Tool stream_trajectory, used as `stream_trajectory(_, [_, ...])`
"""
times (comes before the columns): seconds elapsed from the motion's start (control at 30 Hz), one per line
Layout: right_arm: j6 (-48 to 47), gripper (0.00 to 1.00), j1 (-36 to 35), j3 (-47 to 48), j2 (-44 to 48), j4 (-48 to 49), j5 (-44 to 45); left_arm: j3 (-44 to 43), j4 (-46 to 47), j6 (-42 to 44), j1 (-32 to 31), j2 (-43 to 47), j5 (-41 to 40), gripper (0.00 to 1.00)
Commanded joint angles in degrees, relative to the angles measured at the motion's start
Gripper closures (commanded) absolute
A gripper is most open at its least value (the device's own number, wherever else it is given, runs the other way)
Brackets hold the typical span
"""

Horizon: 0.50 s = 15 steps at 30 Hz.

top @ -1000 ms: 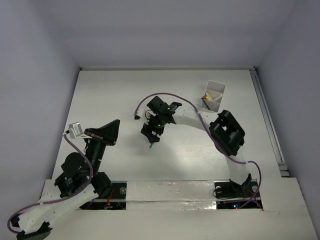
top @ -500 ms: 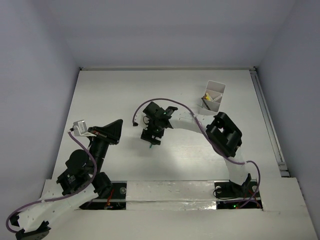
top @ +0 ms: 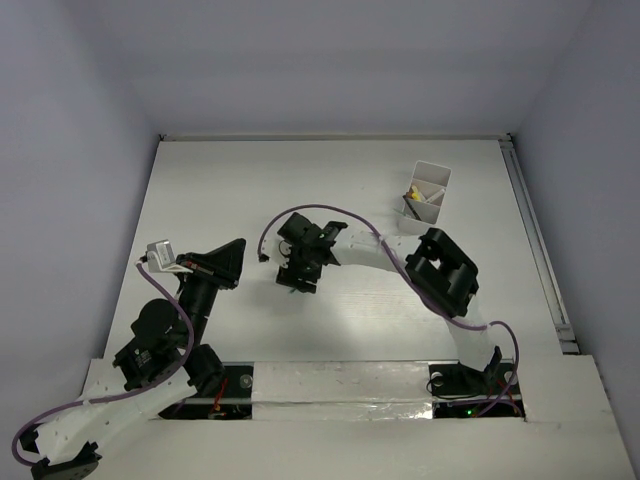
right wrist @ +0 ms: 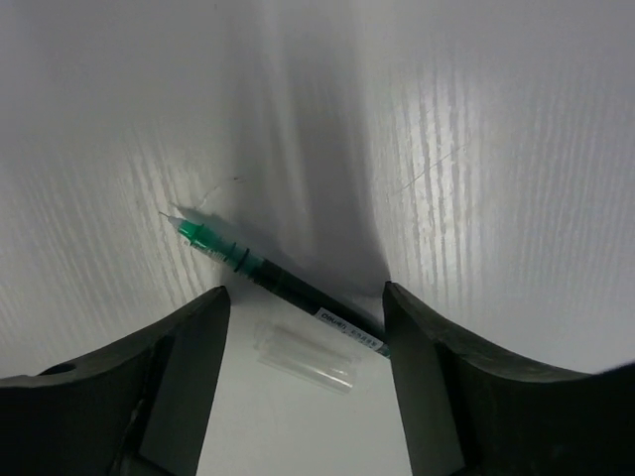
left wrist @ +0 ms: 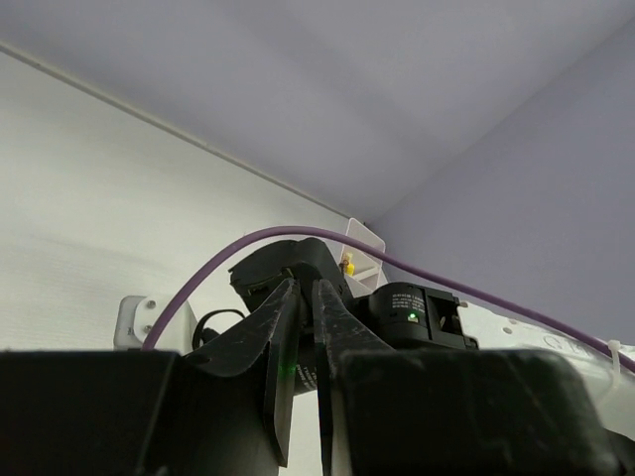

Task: Sort the stationery into containers
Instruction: Pick up the pen from the center of the board.

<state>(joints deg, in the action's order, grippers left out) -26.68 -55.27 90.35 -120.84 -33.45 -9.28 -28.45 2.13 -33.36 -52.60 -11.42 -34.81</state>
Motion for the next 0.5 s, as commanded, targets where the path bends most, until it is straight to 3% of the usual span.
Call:
stream_trajectory(0.0, [1.4, 0.34, -0.5, -1.3, 1.0, 6.5, 4.6, 0.1, 1.6, 0.8, 0.2, -0.4, -0.3, 0.92])
stream_trajectory(0.13, [3.6, 0.42, -0.5, -4.2, 2.8, 11.3, 7.9, 0.2, 1.6, 0.8, 0.2, -0.2, -0.3, 0.92])
stream_trajectory(0.27, [6.6, 0.61, -0.5, -7.7, 3.9, 17.9, 8.9, 0.4, 1.6, 0.6, 0.2, -0.4, -0.3, 0.92])
stream_trajectory(0.37, [7.3, 0.70, -0.5, -8.5, 3.5, 20.3, 10.9, 0.3, 1.6, 0.6, 0.2, -0.5, -0.2, 0.92])
stream_trajectory(0.47, [7.8, 0.74, 0.1, -8.2, 2.8, 21.1, 11.4, 0.4, 1.5, 0.5, 0.2, -0.6, -0.2, 0.92])
